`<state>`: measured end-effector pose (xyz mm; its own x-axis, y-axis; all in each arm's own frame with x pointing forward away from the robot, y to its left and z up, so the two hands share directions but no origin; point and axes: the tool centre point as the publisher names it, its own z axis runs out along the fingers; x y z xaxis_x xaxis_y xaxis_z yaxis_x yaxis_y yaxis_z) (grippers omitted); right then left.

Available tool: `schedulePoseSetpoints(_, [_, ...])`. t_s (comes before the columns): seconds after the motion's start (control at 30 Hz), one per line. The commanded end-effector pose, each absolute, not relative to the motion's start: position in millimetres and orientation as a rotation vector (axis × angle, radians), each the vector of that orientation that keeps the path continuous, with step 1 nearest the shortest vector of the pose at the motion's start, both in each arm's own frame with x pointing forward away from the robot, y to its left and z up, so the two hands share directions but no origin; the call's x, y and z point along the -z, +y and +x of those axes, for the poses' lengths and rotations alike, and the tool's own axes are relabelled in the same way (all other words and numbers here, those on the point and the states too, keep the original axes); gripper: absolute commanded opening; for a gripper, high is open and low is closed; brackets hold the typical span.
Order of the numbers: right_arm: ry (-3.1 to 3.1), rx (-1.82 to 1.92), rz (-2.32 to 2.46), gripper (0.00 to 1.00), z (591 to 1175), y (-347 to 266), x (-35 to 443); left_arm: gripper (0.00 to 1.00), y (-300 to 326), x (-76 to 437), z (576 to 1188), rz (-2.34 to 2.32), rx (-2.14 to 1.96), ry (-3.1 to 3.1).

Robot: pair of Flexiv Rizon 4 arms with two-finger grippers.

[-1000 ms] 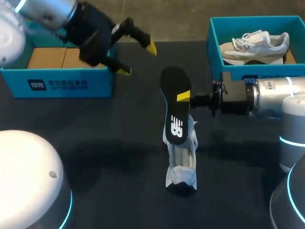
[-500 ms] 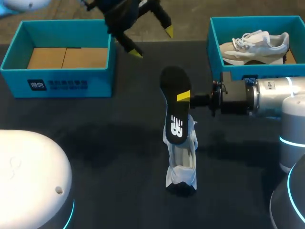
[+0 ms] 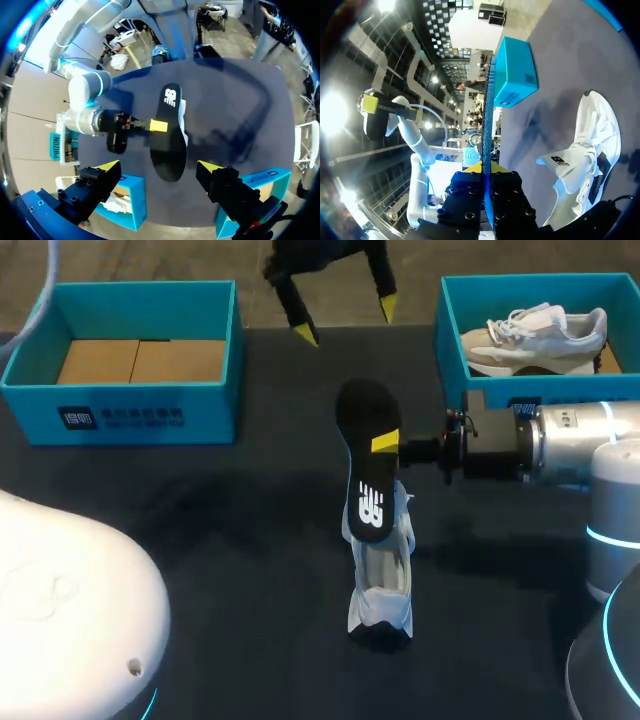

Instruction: Take the shoe out of the shoebox, open the shoe tongue, remove and reinsert the insole, then place the shoe into the shoebox

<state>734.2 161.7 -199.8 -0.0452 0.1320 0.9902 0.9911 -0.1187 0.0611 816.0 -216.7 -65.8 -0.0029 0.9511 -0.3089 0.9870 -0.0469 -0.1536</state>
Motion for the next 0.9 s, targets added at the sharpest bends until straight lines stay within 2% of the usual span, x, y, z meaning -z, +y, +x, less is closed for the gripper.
schedulePoseSetpoints(0.03, [-1.288,1.272,-1.375,0.0,734,163,199,1.0,-224,64,817,2.378,0.091,2.272])
schedulePoseSetpoints(0.9, [-1.288,1.272,-1.375,0.0,734,163,199,1.0,-231,74,821,2.288,0.104,2.288])
